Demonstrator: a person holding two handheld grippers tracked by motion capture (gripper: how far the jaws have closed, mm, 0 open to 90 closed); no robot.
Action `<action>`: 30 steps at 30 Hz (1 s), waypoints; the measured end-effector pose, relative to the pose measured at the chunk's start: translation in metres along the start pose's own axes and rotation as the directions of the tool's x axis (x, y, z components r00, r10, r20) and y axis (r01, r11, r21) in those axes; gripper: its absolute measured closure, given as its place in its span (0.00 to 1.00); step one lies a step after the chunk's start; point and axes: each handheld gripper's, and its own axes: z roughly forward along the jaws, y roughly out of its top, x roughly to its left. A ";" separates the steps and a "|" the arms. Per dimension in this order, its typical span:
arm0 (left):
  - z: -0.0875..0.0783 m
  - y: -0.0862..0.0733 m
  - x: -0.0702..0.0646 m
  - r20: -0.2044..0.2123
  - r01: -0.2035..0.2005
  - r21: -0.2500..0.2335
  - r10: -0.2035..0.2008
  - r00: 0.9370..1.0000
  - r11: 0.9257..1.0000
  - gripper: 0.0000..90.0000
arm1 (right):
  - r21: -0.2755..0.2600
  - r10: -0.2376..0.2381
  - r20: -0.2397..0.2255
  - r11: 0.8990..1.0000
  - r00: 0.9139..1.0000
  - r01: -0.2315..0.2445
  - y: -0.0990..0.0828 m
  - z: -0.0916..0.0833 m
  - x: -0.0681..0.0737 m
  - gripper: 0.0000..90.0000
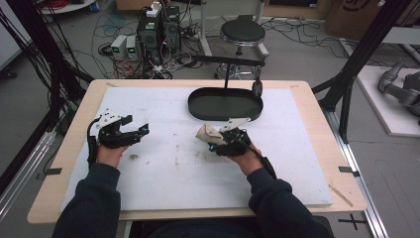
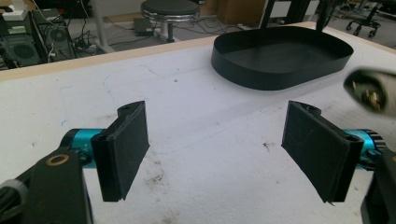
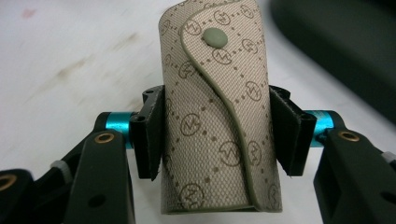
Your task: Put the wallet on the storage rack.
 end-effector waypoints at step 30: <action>-0.005 -0.003 0.001 0.010 0.012 -0.019 -0.012 1.000 1.000 0.25 | 0.098 0.111 0.313 0.984 0.943 -0.148 0.057 0.088 -0.129 0.46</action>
